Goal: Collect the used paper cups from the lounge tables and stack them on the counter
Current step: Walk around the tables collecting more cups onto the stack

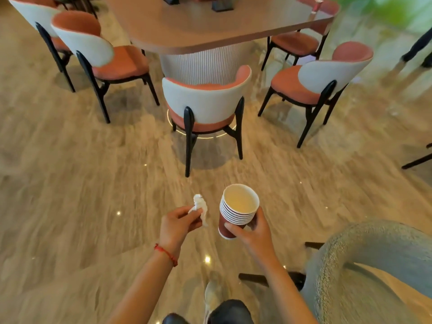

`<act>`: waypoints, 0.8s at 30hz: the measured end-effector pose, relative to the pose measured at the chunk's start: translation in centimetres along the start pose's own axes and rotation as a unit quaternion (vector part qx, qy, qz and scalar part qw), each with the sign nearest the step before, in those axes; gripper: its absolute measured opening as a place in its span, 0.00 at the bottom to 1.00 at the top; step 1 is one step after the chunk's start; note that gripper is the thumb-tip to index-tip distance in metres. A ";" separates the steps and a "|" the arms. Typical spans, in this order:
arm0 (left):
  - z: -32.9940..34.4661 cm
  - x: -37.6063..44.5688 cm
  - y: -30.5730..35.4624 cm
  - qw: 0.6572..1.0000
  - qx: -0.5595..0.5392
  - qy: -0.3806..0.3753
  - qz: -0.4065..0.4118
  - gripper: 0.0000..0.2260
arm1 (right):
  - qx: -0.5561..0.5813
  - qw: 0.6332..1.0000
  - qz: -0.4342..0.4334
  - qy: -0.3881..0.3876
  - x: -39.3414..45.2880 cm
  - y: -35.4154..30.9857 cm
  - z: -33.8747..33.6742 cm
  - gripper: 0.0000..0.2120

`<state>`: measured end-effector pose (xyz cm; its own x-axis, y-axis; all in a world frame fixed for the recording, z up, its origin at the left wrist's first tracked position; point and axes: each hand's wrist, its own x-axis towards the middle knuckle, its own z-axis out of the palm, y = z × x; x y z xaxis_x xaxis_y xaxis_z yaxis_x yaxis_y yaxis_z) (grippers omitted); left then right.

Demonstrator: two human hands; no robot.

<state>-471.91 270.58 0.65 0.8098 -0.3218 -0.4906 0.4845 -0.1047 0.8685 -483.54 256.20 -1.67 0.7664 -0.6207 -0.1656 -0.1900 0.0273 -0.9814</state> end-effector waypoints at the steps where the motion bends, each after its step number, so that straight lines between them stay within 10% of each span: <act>1: 1.1 1.2 0.8 1.000 0.009 -0.004 0.001 0.04 | 0.000 1.000 -0.001 0.005 1.6 -0.4 -0.6 0.32; 24: 27.2 22.8 20.2 0.944 0.183 -0.275 0.006 0.02 | 0.042 0.936 0.039 0.348 23.3 -9.3 -12.6 0.32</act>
<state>-452.67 235.53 8.93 0.4711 -0.7548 -0.4564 0.2473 -0.3837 0.8897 -471.63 231.64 4.77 0.1620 -0.9735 -0.1616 -0.1579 0.1361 -0.9780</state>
